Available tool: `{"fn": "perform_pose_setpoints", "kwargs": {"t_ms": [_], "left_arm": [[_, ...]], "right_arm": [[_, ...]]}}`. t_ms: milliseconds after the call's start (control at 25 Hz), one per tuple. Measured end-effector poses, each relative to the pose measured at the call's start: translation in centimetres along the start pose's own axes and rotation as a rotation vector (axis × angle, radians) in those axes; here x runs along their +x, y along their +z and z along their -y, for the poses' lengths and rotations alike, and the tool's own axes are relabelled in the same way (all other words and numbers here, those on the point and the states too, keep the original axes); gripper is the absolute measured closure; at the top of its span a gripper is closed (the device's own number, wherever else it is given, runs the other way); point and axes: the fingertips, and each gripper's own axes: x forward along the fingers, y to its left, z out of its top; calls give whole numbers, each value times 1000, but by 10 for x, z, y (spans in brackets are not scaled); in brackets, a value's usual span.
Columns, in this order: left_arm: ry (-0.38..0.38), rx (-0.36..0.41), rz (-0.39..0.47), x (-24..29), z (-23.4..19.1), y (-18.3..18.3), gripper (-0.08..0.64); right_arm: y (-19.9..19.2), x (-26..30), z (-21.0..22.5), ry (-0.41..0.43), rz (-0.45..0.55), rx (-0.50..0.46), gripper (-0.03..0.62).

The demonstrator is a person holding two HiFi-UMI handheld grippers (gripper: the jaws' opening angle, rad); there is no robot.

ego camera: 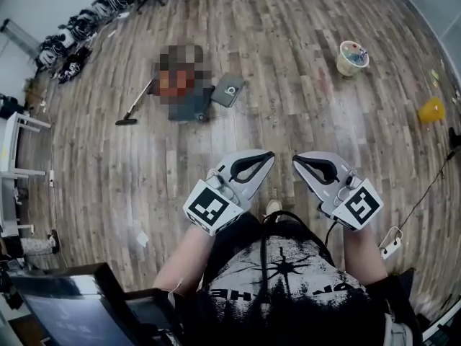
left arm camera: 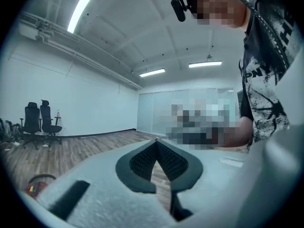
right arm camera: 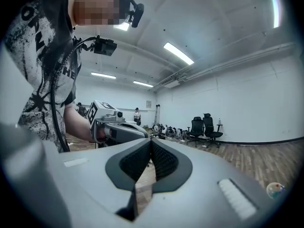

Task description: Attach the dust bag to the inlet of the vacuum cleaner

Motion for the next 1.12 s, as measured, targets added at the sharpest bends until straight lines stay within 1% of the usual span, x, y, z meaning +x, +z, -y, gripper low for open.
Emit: {"fn": "perform_pose_setpoints", "kwargs": {"t_ms": [80, 160, 240, 320, 440, 640, 720, 800, 920, 1040, 1120], "left_arm": [[12, 8, 12, 3, -10, 1, 557], [24, 27, 41, 5, -23, 7, 557], [37, 20, 35, 6, -39, 5, 557], [48, 7, 32, 9, -59, 2, 557], [57, 31, 67, 15, -97, 5, 557], [76, 20, 116, 19, -185, 21, 557], [75, 44, 117, 19, -220, 30, 557], [76, 66, 135, 21, -252, 42, 557], [77, 69, 169, 21, -292, 55, 557], [74, 75, 160, 24, -324, 56, 557], [80, 52, 132, 28, -343, 49, 557]], "right_arm": [[-2, 6, 8, 17, -3, -1, 584], [-3, 17, 15, 37, -7, -1, 584], [-5, 32, 24, 56, -11, -1, 584], [-10, 49, 35, 78, -23, -6, 584], [-14, 81, 57, 98, -34, -15, 584], [-7, 148, 112, 94, -50, -46, 584], [2, 178, 131, 97, -52, -64, 584], [11, 205, 151, 95, -56, -88, 584], [19, 237, 176, 83, -56, -103, 584], [19, 259, 199, 63, -57, -111, 584], [14, 269, 214, 48, -66, -114, 584]]}}
